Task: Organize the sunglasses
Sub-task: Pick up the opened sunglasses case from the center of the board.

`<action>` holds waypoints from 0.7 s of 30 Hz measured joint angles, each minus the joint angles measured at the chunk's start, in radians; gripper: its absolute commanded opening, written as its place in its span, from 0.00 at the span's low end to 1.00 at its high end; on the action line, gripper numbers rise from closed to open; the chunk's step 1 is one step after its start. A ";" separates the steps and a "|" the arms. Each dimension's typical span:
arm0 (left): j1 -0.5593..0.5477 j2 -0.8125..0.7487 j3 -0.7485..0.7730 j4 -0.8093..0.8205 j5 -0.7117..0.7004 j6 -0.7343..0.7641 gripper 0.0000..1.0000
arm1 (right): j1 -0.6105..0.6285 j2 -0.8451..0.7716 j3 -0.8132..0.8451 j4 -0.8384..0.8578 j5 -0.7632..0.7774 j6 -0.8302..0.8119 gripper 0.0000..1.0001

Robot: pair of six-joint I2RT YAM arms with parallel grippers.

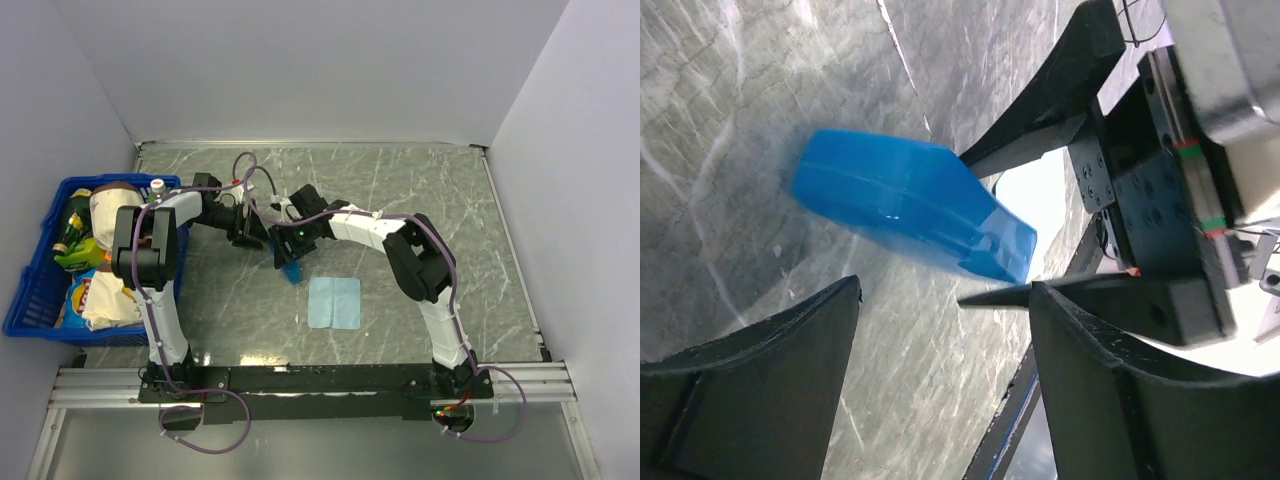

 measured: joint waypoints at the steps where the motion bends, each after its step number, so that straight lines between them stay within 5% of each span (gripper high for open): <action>1: 0.000 0.000 0.000 0.000 0.000 0.000 0.74 | 0.002 0.000 0.000 -0.002 0.018 -0.001 0.63; 6: 0.000 0.000 0.000 -0.001 0.000 0.000 0.75 | 0.006 -0.006 -0.002 0.000 0.061 -0.005 0.54; 15: 0.001 0.000 0.023 -0.042 0.018 0.004 0.77 | 0.006 -0.072 -0.061 0.023 0.152 -0.045 0.53; 21: 0.013 0.000 0.083 -0.035 0.042 -0.008 0.95 | -0.016 -0.180 -0.091 0.067 0.156 -0.020 0.52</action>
